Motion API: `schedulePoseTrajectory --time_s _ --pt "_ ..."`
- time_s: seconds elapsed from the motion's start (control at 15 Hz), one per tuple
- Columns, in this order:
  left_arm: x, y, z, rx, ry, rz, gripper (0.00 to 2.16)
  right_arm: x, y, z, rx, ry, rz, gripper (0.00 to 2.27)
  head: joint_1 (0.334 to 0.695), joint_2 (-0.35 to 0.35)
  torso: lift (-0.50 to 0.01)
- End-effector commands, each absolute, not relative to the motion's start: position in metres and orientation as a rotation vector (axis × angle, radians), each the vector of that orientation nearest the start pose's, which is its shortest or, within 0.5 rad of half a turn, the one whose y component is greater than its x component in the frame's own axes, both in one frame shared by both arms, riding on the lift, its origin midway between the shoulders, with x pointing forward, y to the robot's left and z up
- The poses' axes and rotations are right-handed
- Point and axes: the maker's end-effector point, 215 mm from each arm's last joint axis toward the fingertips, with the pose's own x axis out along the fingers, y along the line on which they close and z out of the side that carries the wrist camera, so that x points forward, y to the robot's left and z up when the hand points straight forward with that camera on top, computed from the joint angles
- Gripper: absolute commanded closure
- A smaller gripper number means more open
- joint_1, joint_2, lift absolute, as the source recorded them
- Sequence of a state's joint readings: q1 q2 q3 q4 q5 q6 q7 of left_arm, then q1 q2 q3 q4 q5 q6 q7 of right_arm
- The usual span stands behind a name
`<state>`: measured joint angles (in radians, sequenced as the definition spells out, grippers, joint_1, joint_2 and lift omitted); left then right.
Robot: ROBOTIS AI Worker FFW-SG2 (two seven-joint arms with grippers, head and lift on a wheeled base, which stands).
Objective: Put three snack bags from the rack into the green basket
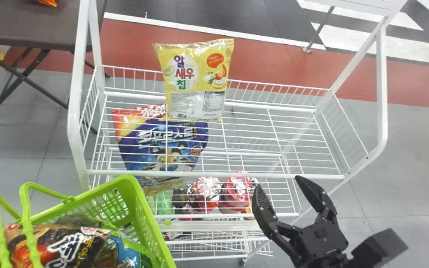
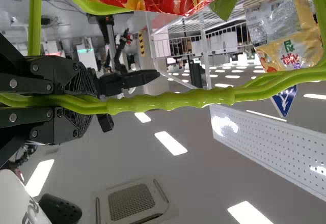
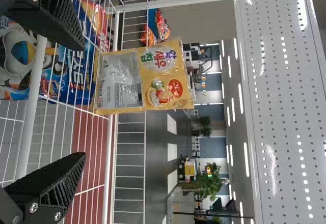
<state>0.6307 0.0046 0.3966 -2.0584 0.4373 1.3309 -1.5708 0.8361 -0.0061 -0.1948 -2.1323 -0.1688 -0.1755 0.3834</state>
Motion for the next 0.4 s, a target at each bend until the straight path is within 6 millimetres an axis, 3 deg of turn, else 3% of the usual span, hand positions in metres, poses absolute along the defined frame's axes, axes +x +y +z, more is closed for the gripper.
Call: schedulePoseTrajectory --time_s 0.0,0.33 --pt "0.1788 0.1289 -0.3717 -1.366 0.712 -1.128 2.15 0.3292 -0.2531 -0.3600 0.042 0.081 0.205 0.07 0.695 -0.289 0.000" --pt "0.1807 0.1345 -0.3759 -1.370 0.714 -1.115 2.15 0.3293 -0.2461 -0.3606 0.059 0.080 0.215 0.08 0.695 -0.289 0.000"
